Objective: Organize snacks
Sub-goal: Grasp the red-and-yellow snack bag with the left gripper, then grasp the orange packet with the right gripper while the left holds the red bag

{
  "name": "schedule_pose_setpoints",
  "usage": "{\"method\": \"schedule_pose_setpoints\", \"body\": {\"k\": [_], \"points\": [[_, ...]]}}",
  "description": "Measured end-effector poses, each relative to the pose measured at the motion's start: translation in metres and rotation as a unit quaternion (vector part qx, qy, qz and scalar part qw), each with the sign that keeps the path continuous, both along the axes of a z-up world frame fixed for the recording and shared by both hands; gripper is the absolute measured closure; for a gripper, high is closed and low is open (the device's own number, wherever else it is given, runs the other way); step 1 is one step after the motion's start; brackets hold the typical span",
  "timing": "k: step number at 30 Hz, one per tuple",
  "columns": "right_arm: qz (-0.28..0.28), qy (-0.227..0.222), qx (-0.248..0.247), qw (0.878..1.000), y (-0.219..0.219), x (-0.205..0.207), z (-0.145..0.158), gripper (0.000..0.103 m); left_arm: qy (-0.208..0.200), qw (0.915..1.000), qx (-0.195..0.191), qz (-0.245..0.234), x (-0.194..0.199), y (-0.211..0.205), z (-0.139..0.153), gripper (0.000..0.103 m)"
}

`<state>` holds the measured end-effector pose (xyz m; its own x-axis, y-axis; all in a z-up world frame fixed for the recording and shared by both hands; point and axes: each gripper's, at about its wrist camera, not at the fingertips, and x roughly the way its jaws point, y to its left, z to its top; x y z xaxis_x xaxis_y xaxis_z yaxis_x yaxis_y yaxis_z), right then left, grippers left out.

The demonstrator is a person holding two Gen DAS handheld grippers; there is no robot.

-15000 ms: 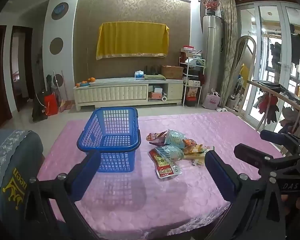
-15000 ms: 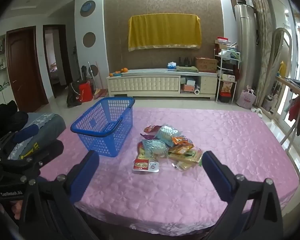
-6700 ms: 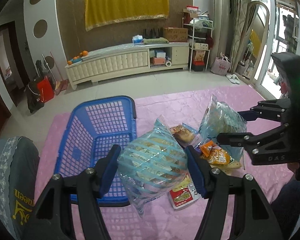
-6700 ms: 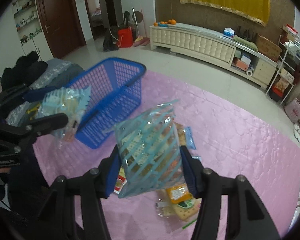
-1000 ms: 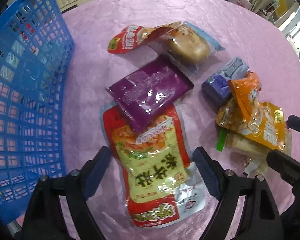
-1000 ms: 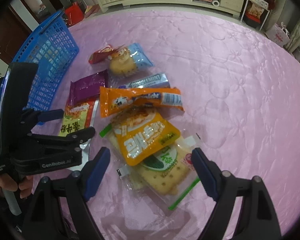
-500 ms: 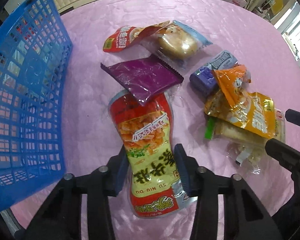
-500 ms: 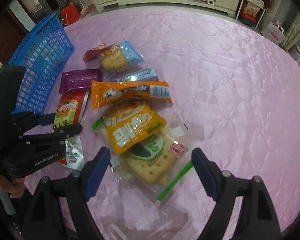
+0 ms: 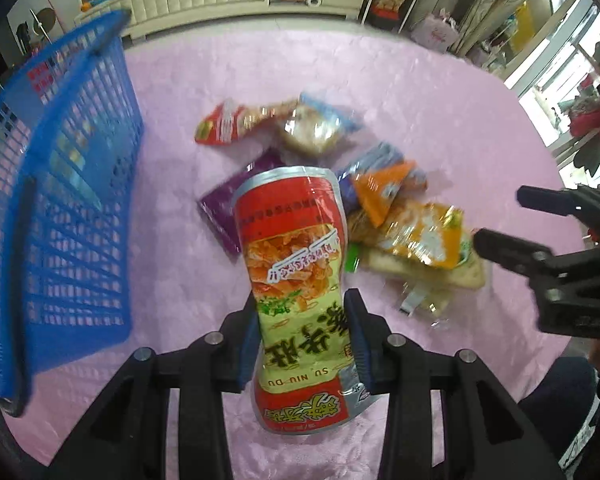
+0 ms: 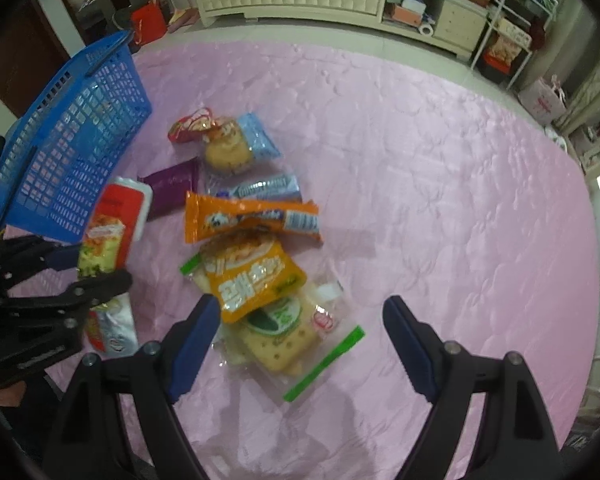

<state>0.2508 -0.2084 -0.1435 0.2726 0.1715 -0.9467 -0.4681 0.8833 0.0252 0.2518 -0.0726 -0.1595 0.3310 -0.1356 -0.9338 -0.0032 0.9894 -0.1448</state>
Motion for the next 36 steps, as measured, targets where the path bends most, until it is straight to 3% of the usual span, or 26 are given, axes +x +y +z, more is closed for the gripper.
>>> {"method": "schedule_pose_setpoints", "body": {"k": [7, 14, 17, 21, 28, 30, 32, 36], "points": [[0.057, -0.042, -0.018, 0.997, 0.026, 0.003, 0.000, 0.017, -0.023, 0.9996, 0.009, -0.010, -0.006, 0.000, 0.023, 0.066], [0.114, -0.052, -0.038, 0.991, 0.047, 0.009, -0.016, 0.017, -0.013, 0.9996, 0.015, -0.021, 0.007, 0.001, 0.014, 0.066], [0.120, -0.050, -0.057, 0.990, 0.052, 0.017, -0.025, 0.017, -0.009, 0.9995, 0.017, -0.025, 0.011, 0.000, 0.010, 0.066], [0.129, -0.042, -0.036, 0.990, 0.053, 0.027, -0.031, 0.017, -0.006, 0.9995, 0.015, -0.027, 0.016, 0.001, 0.006, 0.066], [0.156, -0.033, -0.058, 0.985, 0.063, 0.041, -0.046, 0.017, -0.013, 0.9992, 0.017, -0.034, 0.023, 0.002, 0.004, 0.066], [0.160, -0.020, -0.050, 0.986, 0.063, 0.043, -0.049, 0.025, -0.013, 0.9991, 0.018, -0.035, 0.023, 0.002, 0.005, 0.066], [0.163, 0.001, -0.035, 0.986, 0.064, 0.044, -0.053, 0.050, -0.012, 0.9991, 0.020, -0.036, 0.022, 0.001, 0.003, 0.066], [0.159, -0.005, -0.028, 0.987, 0.065, 0.041, -0.050, 0.061, -0.009, 0.9991, 0.022, -0.036, 0.017, -0.004, 0.002, 0.066]]}}
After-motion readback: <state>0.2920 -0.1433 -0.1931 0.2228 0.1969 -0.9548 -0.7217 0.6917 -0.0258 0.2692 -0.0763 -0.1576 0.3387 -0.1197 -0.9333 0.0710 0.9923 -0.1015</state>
